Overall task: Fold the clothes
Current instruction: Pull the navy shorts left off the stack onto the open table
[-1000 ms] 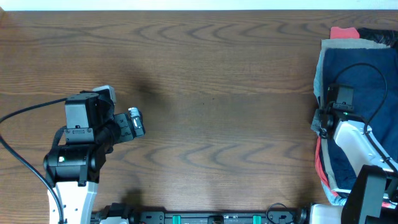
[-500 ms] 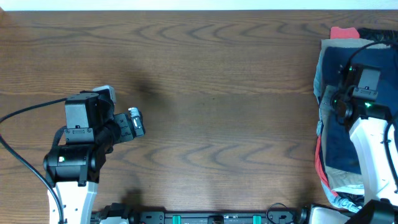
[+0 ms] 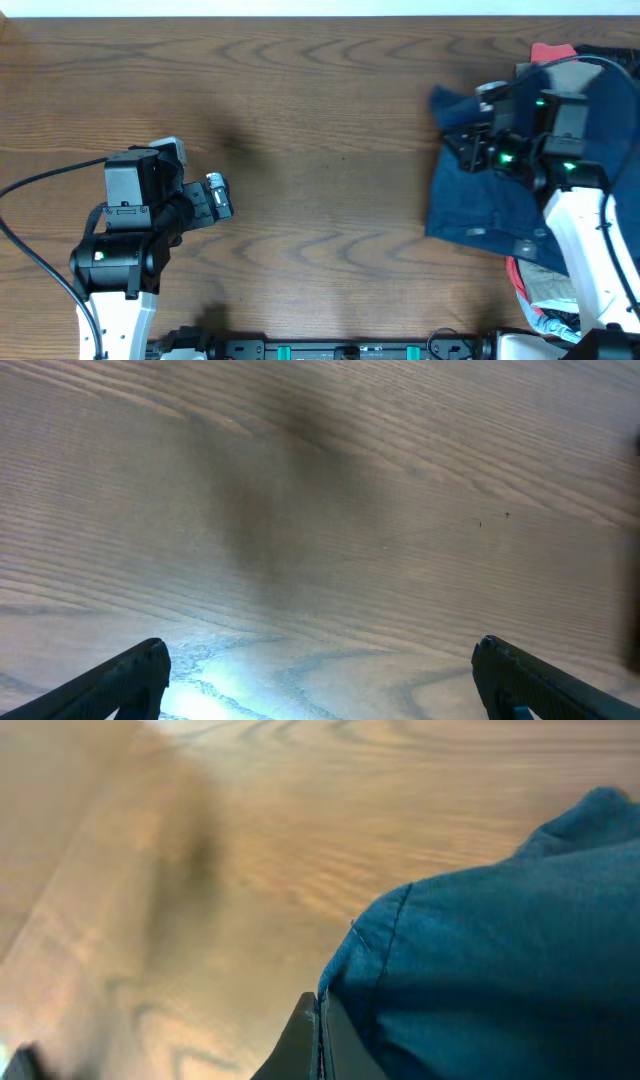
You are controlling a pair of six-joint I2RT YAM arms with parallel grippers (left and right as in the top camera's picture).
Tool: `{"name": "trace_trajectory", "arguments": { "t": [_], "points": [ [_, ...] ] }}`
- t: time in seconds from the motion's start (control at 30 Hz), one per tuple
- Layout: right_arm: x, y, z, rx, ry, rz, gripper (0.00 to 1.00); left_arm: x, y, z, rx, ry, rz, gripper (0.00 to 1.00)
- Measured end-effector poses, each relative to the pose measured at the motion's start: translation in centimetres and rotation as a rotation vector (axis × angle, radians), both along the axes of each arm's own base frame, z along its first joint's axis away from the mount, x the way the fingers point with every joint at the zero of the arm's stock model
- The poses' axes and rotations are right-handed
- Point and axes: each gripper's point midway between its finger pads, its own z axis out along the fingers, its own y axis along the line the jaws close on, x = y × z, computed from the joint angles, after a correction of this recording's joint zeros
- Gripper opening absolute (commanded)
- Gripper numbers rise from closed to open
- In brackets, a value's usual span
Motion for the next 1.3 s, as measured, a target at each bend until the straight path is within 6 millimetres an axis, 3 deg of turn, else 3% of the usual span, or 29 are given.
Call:
{"name": "trace_trajectory", "arguments": {
  "t": [0.13,0.27,0.3,0.33,0.4,0.43,0.6,0.7,0.9,1.17,1.3],
  "points": [
    [-1.0,2.8,-0.2,-0.005,0.012,0.078,0.01,0.2,-0.1,0.2,-0.004,-0.012,-0.002,0.98],
    [-1.2,3.7,-1.2,-0.072,0.028,0.069,0.4,0.7,-0.8,0.7,-0.038,-0.039,-0.025,0.98],
    [-1.1,3.5,-1.5,-0.097,0.035,0.049,0.54,0.9,-1.1,0.7,-0.054,-0.043,-0.034,0.98],
    [-0.8,2.8,-2.0,-0.133,0.048,0.007,0.71,1.0,-1.4,0.7,-0.071,-0.043,-0.047,0.98],
    [-0.4,1.2,-2.9,-0.198,0.082,-0.082,0.93,1.1,-2.2,0.5,-0.108,-0.03,-0.073,0.98],
    [-0.3,0.4,-3.3,-0.226,0.1,-0.13,0.99,1.2,-2.5,0.3,-0.123,-0.02,-0.083,0.98],
    [0.0,-3.3,-4.5,-0.317,0.161,-0.29,0.99,1.7,-4.6,-1.9,-0.214,0.088,-0.129,0.98],
    [-0.5,-4.8,-5.1,-0.341,0.203,-0.339,0.99,1.9,-6.8,-3.4,-0.242,0.157,-0.188,0.98],
    [-2.1,-7.0,-6.2,-0.387,0.292,-0.394,0.99,1.9,-13.7,-6.6,-0.266,0.257,-0.364,0.98],
    [-5.4,-13.1,-7.8,-0.536,0.464,-0.635,0.99,0.2,-22.4,-11.4,-0.301,0.39,-0.466,0.98],
    [-6.2,-15.1,-7.6,-0.574,0.485,-0.713,0.99,-0.7,-25.9,-13.2,-0.33,0.424,-0.475,0.98]
  ]
}}
